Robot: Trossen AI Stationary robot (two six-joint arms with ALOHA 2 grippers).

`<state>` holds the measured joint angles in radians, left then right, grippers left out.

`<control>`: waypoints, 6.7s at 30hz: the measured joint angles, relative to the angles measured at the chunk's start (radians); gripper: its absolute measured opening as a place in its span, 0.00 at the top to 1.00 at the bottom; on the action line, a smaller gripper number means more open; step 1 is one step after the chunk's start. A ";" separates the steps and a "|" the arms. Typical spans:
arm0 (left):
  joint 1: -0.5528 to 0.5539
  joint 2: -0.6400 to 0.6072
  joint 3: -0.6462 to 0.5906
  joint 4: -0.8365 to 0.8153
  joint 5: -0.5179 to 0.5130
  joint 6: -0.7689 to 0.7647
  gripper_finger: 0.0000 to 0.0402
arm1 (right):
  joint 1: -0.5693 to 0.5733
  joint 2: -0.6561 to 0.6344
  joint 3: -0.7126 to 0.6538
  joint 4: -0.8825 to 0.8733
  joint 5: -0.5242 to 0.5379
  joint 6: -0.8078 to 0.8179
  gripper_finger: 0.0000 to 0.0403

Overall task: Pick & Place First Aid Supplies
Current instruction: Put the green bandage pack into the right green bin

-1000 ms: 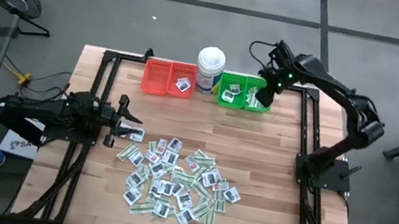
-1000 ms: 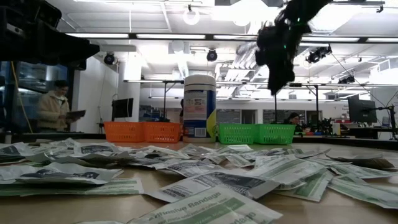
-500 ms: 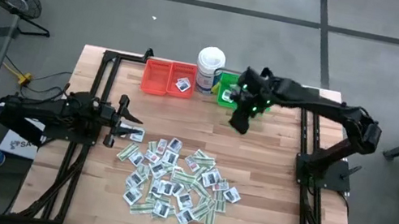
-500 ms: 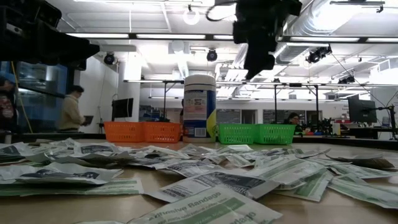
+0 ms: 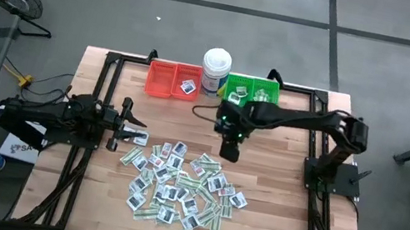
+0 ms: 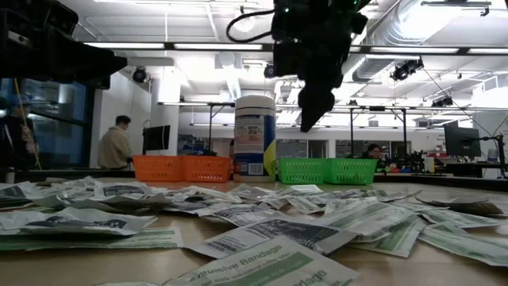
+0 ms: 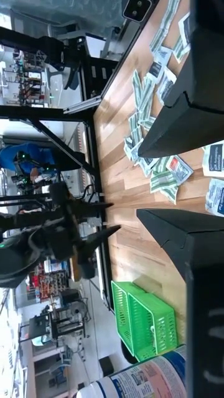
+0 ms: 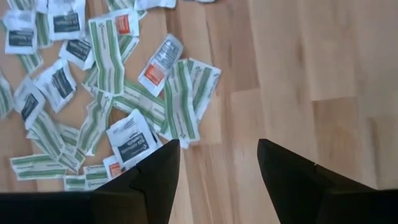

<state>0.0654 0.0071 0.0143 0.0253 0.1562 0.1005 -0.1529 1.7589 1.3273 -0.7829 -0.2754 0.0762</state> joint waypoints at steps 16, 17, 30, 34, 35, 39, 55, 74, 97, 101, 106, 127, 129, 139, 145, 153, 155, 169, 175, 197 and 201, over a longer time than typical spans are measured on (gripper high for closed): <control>0.000 0.000 0.000 0.000 0.000 0.000 0.65 | 0.082 0.127 -0.001 0.027 0.034 -0.078 0.48; 0.000 0.000 0.000 0.000 0.000 0.000 0.65 | 0.084 0.128 -0.001 0.026 0.035 -0.089 0.48; 0.000 0.000 0.000 0.000 0.000 -0.001 0.65 | 0.087 0.128 -0.001 0.047 -0.031 -0.206 0.48; 0.000 0.000 0.000 0.000 0.000 -0.001 0.65 | 0.077 0.133 -0.021 0.074 -0.065 -0.226 0.48; 0.000 0.000 0.000 0.000 0.000 -0.001 0.65 | 0.074 0.135 -0.040 0.094 -0.074 -0.226 0.48; 0.000 0.000 0.000 0.000 0.000 -0.001 0.65 | 0.068 0.138 -0.105 0.147 -0.075 -0.221 0.48; 0.000 0.000 0.000 0.000 0.000 -0.001 0.65 | 0.061 0.160 -0.135 0.240 -0.143 -0.189 0.48; 0.000 0.000 0.000 -0.001 -0.015 -0.001 0.65 | 0.066 0.159 -0.184 0.335 -0.194 -0.098 0.51; 0.000 0.000 0.000 -0.001 -0.018 -0.001 0.65 | 0.075 0.159 -0.184 0.337 -0.136 -0.028 0.91; 0.000 0.000 0.000 -0.001 -0.018 -0.001 0.65 | 0.075 0.159 -0.184 0.337 -0.145 -0.027 0.98; 0.000 0.000 0.000 -0.001 -0.018 -0.001 0.65 | 0.075 0.149 -0.184 0.336 -0.163 -0.009 1.00; 0.000 0.000 0.000 -0.003 -0.018 -0.001 0.65 | 0.075 0.006 -0.183 0.279 -0.145 0.050 1.00; 0.000 0.000 0.000 -0.003 -0.018 -0.001 0.65 | 0.075 0.006 -0.183 0.278 -0.142 0.049 1.00; 0.000 0.000 0.000 -0.003 -0.018 -0.001 0.65 | 0.077 0.006 -0.183 0.290 -0.128 0.038 1.00; 0.000 0.000 0.000 -0.003 -0.018 -0.001 0.65 | 0.082 0.000 -0.183 0.364 -0.122 0.052 1.00; 0.000 0.000 0.000 -0.003 -0.018 -0.001 0.65 | 0.082 0.000 -0.183 0.383 -0.114 0.070 1.00; 0.000 0.000 0.000 -0.003 -0.018 -0.001 0.65 | 0.082 0.000 -0.183 0.384 -0.121 0.066 1.00; 0.000 0.000 0.000 -0.003 -0.018 -0.001 0.65 | 0.082 0.046 -0.185 0.387 -0.099 0.033 1.00; 0.000 0.000 0.000 -0.003 -0.018 -0.001 0.65 | 0.083 0.096 -0.185 0.410 -0.080 0.046 1.00; 0.000 0.000 0.000 -0.003 -0.018 -0.001 0.65 | 0.082 0.141 -0.185 0.415 -0.176 0.030 0.93; 0.000 0.000 0.000 -0.003 -0.018 -0.001 0.65 | 0.110 0.141 -0.185 0.405 -0.206 -0.047 0.79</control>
<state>0.0654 0.0067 0.0143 0.0223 0.1383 0.0998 -0.0429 1.8999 1.1427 -0.3782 -0.4810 0.0288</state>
